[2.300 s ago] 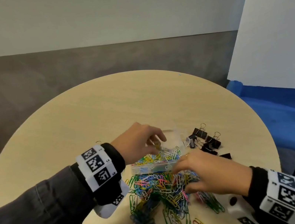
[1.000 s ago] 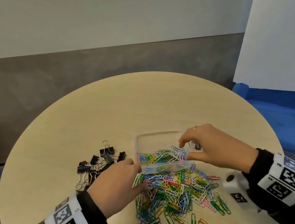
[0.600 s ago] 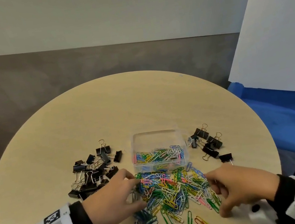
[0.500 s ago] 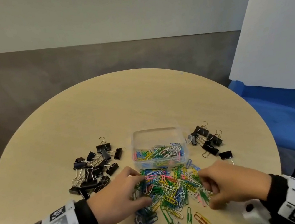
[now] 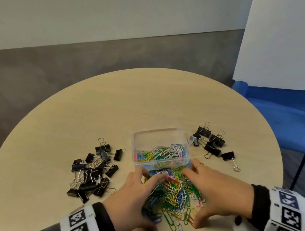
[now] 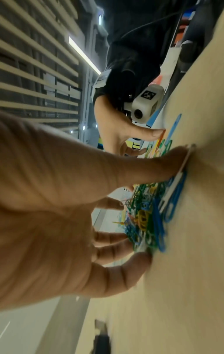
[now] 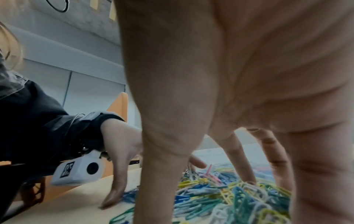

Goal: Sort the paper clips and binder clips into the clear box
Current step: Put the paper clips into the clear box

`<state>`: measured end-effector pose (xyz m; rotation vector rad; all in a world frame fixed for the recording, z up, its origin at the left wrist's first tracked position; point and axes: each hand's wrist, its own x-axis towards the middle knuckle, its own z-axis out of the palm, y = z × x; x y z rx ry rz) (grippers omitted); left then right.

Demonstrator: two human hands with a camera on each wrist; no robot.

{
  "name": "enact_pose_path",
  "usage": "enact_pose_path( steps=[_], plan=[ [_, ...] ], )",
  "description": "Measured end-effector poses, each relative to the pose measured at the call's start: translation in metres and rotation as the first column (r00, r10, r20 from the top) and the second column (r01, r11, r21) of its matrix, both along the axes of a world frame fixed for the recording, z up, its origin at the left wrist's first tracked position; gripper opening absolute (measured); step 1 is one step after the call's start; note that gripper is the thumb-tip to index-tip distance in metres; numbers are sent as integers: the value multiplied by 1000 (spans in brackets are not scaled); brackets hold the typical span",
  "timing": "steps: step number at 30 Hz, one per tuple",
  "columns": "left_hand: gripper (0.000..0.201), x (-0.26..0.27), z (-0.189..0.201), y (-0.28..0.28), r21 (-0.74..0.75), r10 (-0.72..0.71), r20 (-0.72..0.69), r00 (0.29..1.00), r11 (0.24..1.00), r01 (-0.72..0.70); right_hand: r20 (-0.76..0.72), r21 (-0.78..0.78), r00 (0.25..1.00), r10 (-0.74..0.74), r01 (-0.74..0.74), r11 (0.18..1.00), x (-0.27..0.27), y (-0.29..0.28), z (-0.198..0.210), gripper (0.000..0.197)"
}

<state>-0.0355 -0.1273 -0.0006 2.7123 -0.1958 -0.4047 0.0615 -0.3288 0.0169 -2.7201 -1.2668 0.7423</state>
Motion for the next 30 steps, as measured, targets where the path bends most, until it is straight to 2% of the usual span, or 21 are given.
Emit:
enact_pose_path(
  steps=[7, 9, 13, 17, 20, 26, 28, 30],
  plan=[
    [47, 25, 8, -11, 199, 24, 93, 995, 979, -42, 116, 152, 993, 17, -35, 988, 10, 15, 0, 38],
    [39, 28, 9, -12, 238, 27, 93, 995, 970, -49, 112, 175, 994, 14, -34, 984, 18, 13, 0, 26],
    [34, 28, 11, -10, 249, 31, 110, 993, 967, -57, -7, 229, 999, -32, 33, 973, 33, 7, 4, 12],
    [32, 29, 11, -6, 207, 51, 142, 989, 975, -80, -150, 260, 987, -64, 101, 960, 50, 2, 17, 10],
    [31, 29, 13, -4, 166, 70, 161, 985, 981, -97, -202, 329, 978, -58, 124, 936, 61, 3, 33, 8],
    [29, 29, 14, -1, 117, 90, 175, 980, 987, -111, -92, 588, 992, -91, 128, 798, 75, 16, 47, 7],
    [28, 30, 14, 1, 102, 98, 171, 980, 988, -116, -59, 600, 994, -95, 112, 792, 74, 23, 40, 8],
    [27, 30, 15, 2, 82, 96, 174, 980, 990, -111, -65, 561, 996, -68, 92, 823, 72, 25, 30, 12]
  ],
)
